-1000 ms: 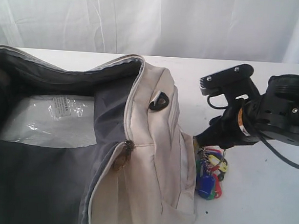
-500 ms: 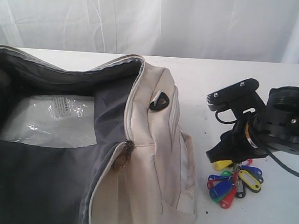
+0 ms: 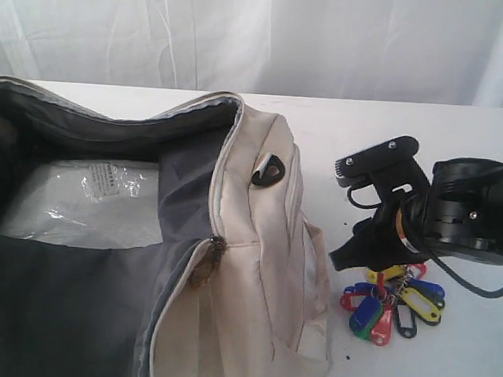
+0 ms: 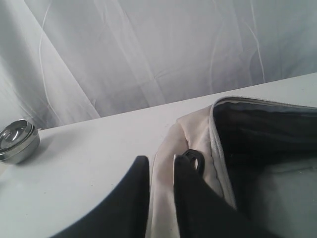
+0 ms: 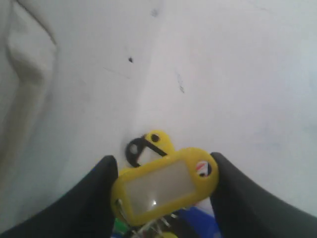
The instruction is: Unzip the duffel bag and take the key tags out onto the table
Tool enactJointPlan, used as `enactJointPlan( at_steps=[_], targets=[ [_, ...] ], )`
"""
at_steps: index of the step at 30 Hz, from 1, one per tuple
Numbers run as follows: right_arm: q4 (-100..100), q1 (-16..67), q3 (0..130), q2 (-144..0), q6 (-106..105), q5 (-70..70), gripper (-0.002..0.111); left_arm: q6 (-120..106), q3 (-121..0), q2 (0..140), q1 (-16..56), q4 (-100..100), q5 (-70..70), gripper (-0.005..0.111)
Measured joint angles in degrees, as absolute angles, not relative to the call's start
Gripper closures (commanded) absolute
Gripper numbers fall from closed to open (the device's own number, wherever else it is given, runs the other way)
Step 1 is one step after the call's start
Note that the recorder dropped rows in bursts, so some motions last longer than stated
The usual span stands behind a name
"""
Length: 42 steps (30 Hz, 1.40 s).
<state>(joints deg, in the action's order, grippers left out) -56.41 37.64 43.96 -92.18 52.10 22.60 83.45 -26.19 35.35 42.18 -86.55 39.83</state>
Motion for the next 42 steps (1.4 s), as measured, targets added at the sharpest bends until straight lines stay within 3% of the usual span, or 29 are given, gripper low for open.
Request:
enactJointPlan(
  at_steps=[8,13,21,31,42],
  targets=[
    [-56.9,37.6,46.6,-92.4,54.0,20.9,0.056,83.4,-26.2,35.4,42.2,-86.6,39.7,0.082],
    [-57.0,37.6,47.0,-91.4,54.4,23.2,0.041,83.4,-26.2,35.4,42.2,-86.6,39.6,0.082],
    [-57.0,37.3,47.3,-94.1,54.4,33.4,0.04,83.4,-26.2,35.4,42.2,-86.6,39.6,0.082],
    [-56.8,37.0,47.3,-90.1,55.6,29.1,0.058,83.4,-26.2,35.4,42.2,-86.6,39.5,0.082],
    [-62.8,37.0,43.8,-68.3,63.8,21.5,0.094,83.4,-26.2,34.4,42.2,-86.6,36.0,0.083]
  ],
)
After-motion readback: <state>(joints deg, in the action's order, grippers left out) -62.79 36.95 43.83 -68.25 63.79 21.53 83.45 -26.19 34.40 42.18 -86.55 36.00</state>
